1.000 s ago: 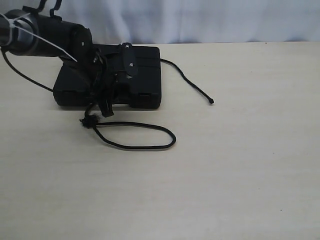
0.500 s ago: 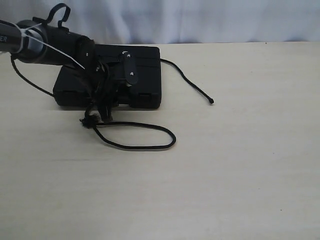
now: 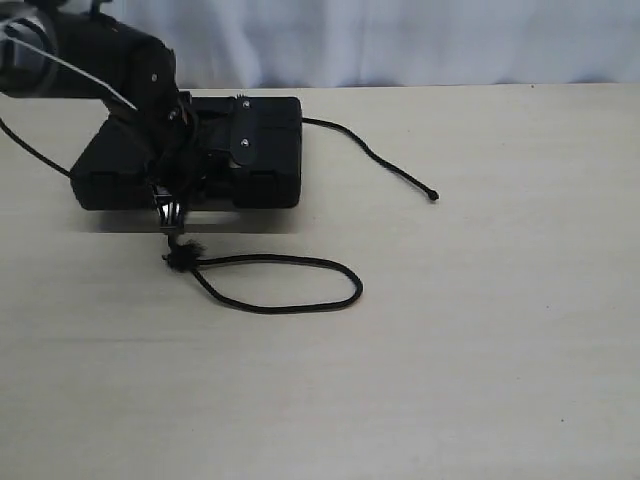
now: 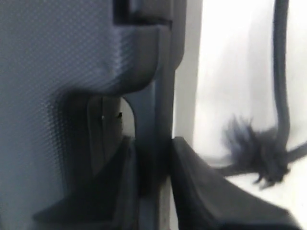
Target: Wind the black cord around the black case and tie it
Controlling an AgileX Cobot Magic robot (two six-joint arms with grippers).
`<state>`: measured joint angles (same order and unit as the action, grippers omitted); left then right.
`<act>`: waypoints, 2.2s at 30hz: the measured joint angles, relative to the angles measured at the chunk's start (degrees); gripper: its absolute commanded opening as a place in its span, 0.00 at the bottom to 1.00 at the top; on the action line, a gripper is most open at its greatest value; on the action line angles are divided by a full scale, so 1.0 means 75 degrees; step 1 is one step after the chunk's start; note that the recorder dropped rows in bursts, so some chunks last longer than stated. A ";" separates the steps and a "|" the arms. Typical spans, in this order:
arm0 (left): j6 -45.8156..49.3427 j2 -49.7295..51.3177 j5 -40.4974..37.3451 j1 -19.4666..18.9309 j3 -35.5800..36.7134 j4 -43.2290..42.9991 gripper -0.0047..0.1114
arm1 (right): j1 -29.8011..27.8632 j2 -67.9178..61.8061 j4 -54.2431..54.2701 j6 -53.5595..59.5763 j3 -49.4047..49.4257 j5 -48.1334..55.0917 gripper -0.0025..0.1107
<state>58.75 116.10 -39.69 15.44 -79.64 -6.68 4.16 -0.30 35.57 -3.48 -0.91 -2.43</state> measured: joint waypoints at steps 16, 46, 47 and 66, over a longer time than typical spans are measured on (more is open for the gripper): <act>0.0598 -0.0998 -0.0688 -0.0015 0.0007 -0.0017 0.04 | 0.1910 -0.8667 -0.5292 -0.0226 -0.6473 -0.0759 0.06; 0.1771 0.0729 0.0205 -0.0015 0.0292 0.0313 0.46 | 0.1925 -1.1758 -0.5580 0.1995 -0.7430 -0.0973 0.06; 0.1771 0.0771 0.0309 -0.0015 0.0292 0.0313 0.46 | 0.1925 -1.1758 -0.5580 0.1995 -0.7430 -0.0953 0.06; 0.1773 -0.1045 -0.0086 -0.0030 0.0366 -0.0272 0.04 | 0.1955 -1.2831 -0.6377 0.2732 -0.7430 -0.1480 0.51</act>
<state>72.05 108.26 -40.33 15.21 -76.90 -8.72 18.82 -96.54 -12.26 17.01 -56.64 -13.53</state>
